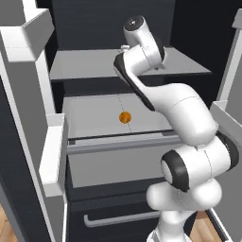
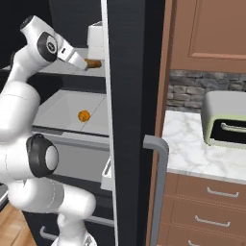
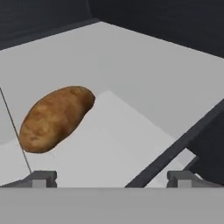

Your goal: Open the fridge, remove the orange, potato, and steak, and place them on any counter.

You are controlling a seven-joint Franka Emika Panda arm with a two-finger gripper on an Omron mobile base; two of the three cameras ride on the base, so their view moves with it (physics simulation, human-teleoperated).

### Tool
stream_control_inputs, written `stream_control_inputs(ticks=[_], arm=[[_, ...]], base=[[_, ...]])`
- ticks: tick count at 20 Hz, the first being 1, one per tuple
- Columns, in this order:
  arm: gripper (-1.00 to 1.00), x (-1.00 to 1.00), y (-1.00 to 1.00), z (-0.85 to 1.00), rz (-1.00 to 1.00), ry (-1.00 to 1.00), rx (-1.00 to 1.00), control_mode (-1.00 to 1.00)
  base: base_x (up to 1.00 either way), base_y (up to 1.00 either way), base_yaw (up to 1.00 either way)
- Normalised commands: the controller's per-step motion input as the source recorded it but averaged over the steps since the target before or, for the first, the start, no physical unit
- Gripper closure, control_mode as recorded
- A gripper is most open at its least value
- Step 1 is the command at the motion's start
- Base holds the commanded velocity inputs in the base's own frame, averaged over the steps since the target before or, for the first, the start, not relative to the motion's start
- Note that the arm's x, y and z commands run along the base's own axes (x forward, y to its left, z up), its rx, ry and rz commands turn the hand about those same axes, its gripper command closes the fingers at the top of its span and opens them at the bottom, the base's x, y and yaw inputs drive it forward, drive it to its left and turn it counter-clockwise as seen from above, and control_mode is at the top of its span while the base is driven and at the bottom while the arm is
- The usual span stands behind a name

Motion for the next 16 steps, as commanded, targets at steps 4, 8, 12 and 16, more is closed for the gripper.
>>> stream_control_inputs(ticks=[4,8,12,16], arm=[[-1.00,0.66,-0.11,0.00,-0.03,0.00,0.19,-1.00],[-1.00,0.49,0.00,0.00,0.00,0.00,0.09,-1.00],[-1.00,0.42,0.00,-0.02,0.00,0.00,0.06,-1.00],[-1.00,0.24,0.00,-0.17,-0.01,0.00,0.03,-1.00]], base=[[0.00,0.00,0.00],[0.00,0.00,0.00],[0.00,0.00,0.00],[0.00,0.00,0.00]])
